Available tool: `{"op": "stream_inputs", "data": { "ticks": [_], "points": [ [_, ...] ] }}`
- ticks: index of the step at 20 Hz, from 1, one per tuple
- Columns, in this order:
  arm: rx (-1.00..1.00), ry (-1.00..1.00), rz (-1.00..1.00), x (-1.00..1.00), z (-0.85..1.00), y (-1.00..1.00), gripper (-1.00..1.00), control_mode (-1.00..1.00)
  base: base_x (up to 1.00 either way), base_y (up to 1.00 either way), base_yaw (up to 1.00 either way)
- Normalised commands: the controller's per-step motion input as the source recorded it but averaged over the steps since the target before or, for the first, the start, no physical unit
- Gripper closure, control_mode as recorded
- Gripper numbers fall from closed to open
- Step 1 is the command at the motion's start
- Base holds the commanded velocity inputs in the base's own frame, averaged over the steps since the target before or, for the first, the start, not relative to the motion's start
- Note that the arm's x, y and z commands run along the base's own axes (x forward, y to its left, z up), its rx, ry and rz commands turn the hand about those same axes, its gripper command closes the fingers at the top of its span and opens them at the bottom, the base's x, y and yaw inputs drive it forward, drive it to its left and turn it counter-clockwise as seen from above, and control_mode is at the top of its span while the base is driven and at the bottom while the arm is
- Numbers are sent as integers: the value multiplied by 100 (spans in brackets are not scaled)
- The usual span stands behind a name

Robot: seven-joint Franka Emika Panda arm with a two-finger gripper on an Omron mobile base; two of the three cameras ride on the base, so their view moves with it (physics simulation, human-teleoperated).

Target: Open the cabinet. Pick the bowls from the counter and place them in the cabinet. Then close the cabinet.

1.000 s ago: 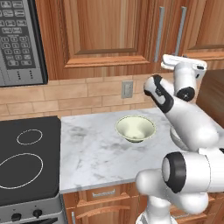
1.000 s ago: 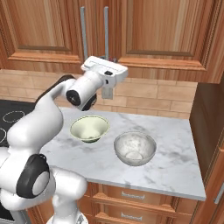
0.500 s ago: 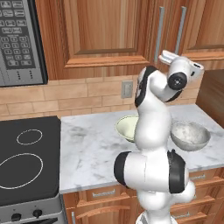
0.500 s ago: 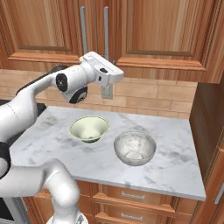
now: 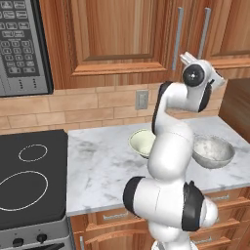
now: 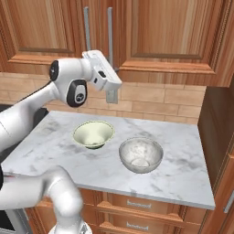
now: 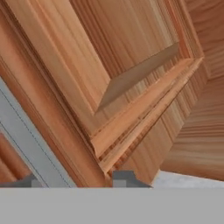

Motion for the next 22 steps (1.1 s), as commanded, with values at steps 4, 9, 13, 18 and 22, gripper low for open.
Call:
{"op": "stream_inputs", "data": {
  "ticks": [4, 9, 13, 18, 22],
  "points": [
    [26, -6, 0, -99, 0, -100, 100, -100, 0, 0, 0],
    [28, -5, 0, -100, 0, -100, 100, -100, 0, 0, 0],
    [30, -9, 0, -100, 0, -100, 100, -100, 0, 0, 0],
    [32, -14, 0, -100, 0, -100, 100, -100, 0, 0, 0],
    [32, -14, 0, -100, 0, -100, 100, -100, 0, 0, 0]
  ]
}}
